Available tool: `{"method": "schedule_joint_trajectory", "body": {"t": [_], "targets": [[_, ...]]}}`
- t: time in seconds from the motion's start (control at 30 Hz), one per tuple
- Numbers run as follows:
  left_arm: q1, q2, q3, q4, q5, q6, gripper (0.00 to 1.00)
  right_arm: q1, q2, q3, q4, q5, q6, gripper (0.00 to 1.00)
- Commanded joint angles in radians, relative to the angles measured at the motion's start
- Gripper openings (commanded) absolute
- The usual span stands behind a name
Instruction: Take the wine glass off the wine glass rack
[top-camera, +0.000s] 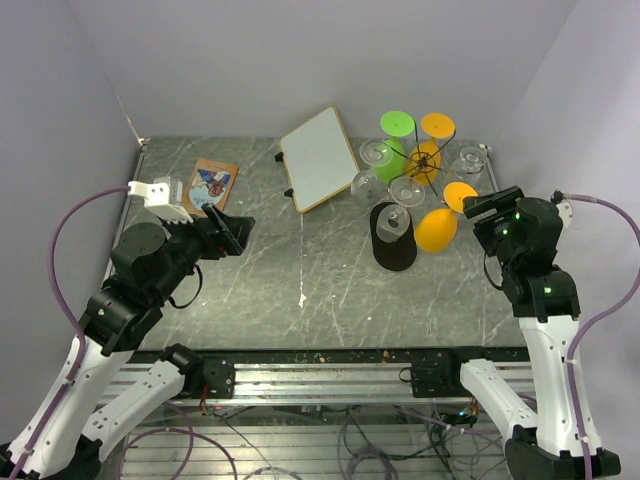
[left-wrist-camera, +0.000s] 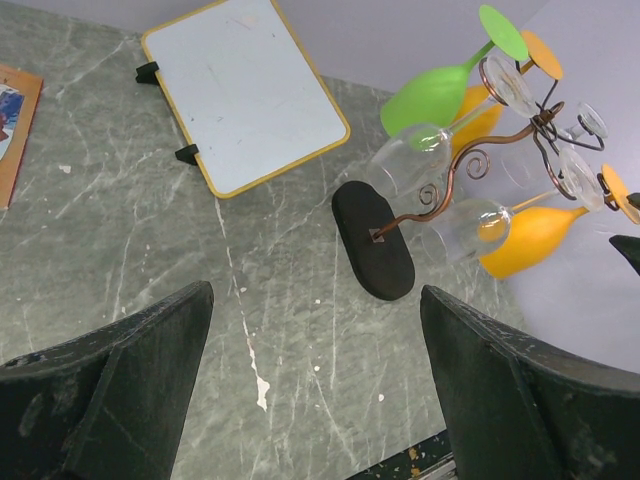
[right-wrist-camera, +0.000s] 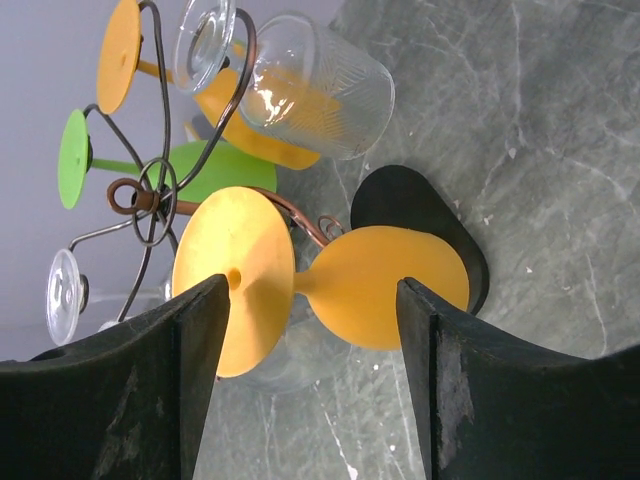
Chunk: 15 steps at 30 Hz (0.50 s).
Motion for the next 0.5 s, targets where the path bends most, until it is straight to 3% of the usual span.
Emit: {"method": "schedule_joint_trajectory", "body": {"t": [0.0,0.47], "targets": [[0.006,0.002,0.022,0.012,0.028,0.001,0.95,0.003,0.002,-0.015,0.043,0.040,0.052,0.65],[0.006,-0.011,0.016,0.014,0.031,0.001,0.95,0.002,0.000,-0.034,0.058,0.049,0.114,0.45]]}}
